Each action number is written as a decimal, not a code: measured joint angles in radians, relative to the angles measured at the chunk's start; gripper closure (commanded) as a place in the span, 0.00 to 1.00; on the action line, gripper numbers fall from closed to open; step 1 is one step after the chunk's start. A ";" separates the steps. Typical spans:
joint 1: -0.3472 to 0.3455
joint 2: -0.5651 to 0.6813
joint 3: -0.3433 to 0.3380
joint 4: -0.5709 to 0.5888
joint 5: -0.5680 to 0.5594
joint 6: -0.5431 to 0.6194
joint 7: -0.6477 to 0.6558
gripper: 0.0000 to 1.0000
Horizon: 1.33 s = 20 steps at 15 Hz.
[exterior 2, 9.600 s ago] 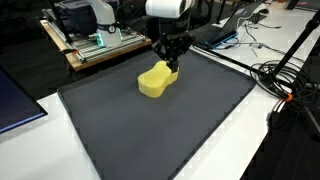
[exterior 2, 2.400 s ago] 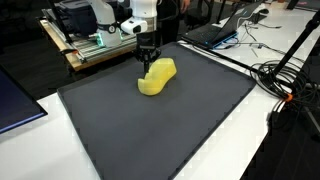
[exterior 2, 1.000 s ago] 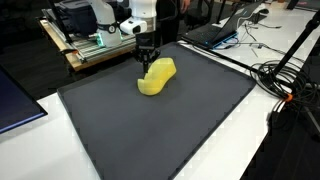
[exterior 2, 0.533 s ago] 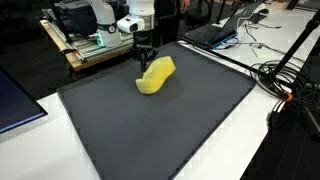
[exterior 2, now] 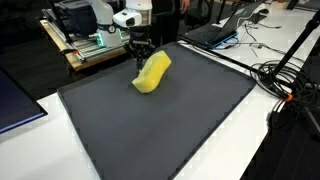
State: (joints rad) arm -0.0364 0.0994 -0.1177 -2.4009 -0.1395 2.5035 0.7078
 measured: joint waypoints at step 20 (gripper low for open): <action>-0.086 -0.157 -0.021 -0.008 0.172 -0.044 -0.108 0.97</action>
State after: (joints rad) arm -0.1223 -0.0578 -0.1390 -2.4092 0.0322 2.4595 0.5996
